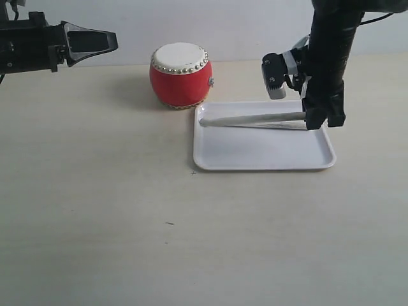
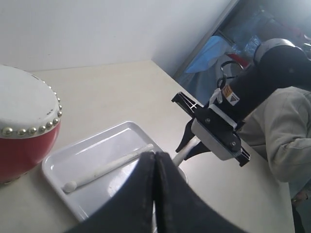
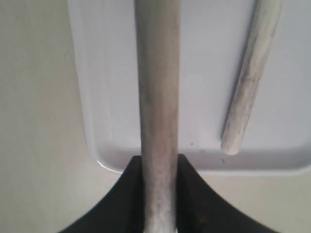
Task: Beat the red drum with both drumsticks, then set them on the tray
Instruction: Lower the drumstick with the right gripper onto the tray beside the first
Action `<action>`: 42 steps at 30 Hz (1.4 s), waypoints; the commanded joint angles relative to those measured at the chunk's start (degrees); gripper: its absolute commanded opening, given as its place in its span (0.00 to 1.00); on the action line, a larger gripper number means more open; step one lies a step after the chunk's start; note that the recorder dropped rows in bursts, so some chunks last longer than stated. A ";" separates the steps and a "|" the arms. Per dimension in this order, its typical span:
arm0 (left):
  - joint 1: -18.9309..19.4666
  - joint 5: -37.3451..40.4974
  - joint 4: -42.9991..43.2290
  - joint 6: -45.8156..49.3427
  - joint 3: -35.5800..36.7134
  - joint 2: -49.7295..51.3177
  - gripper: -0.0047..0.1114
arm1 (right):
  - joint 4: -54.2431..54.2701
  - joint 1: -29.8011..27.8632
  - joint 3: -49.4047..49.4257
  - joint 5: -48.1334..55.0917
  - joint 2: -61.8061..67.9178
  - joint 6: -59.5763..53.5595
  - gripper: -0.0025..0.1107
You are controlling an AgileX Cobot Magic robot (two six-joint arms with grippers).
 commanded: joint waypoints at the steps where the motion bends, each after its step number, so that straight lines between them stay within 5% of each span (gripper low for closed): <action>1: 0.23 0.18 -0.91 0.15 -0.18 0.07 0.04 | -7.04 4.62 0.26 0.26 1.15 2.54 0.02; 42: 0.23 0.30 -0.91 0.15 -0.18 0.07 0.04 | -7.66 4.47 0.26 0.26 8.81 11.62 0.02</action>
